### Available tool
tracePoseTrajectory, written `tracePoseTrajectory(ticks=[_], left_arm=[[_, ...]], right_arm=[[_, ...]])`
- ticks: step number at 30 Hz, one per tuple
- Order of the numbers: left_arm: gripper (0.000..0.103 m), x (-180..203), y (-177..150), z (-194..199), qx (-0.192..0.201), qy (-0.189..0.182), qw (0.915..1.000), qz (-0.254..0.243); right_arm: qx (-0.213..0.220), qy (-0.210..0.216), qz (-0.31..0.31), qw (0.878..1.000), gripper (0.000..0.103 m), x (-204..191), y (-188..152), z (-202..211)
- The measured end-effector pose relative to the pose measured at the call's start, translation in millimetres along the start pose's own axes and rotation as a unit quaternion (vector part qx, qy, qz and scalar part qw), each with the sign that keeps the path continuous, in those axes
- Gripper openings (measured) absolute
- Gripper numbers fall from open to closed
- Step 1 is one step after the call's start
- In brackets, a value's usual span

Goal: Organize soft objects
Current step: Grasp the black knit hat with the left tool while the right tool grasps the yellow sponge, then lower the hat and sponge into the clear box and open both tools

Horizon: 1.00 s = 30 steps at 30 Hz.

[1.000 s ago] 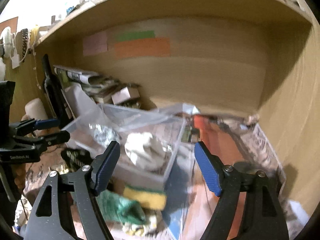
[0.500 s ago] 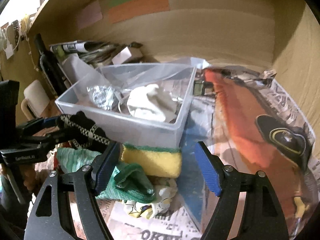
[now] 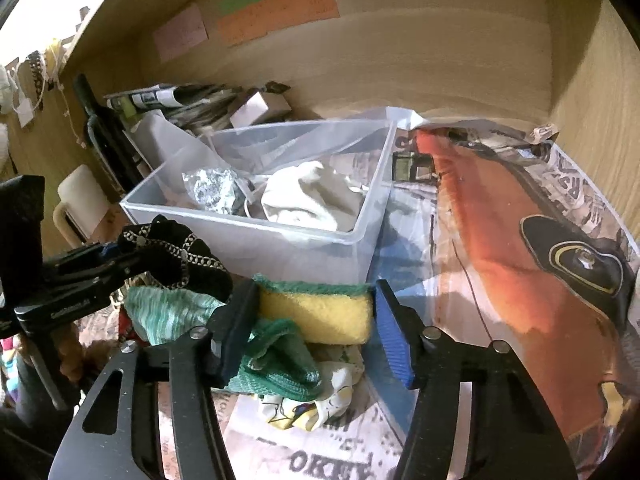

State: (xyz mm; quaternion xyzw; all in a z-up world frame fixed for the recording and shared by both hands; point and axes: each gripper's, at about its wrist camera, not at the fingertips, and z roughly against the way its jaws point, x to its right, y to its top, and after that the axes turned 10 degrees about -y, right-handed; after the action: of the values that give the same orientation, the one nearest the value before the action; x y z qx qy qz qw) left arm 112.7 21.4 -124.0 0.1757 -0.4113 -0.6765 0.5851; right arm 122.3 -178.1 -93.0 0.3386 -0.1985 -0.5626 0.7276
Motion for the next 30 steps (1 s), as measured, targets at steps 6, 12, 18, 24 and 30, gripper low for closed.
tracePoseTrajectory(ticks=[6,12,18,24,30], left_arm=[[0.028,11,5,16,0.022,0.004,0.9996,-0.018],[0.026,22,14,40,0.052,-0.002,0.9982,-0.028],[0.025,33,30,62,0.096,0.007,0.9942,-0.047],[0.025,35,50,73,0.128,0.013,0.9903,-0.053],[0.025,25,72,70,0.145,0.022,0.9883,-0.040]], right_arm=[[0.034,-0.005,-0.006,0.999,0.053,4,8,20],[0.072,-0.012,-0.005,0.997,0.053,4,18,41],[0.104,-0.010,-0.007,0.995,0.053,1,28,53],[0.124,0.001,-0.004,0.992,0.053,-5,41,54],[0.135,0.018,0.001,0.991,0.053,-13,57,43]])
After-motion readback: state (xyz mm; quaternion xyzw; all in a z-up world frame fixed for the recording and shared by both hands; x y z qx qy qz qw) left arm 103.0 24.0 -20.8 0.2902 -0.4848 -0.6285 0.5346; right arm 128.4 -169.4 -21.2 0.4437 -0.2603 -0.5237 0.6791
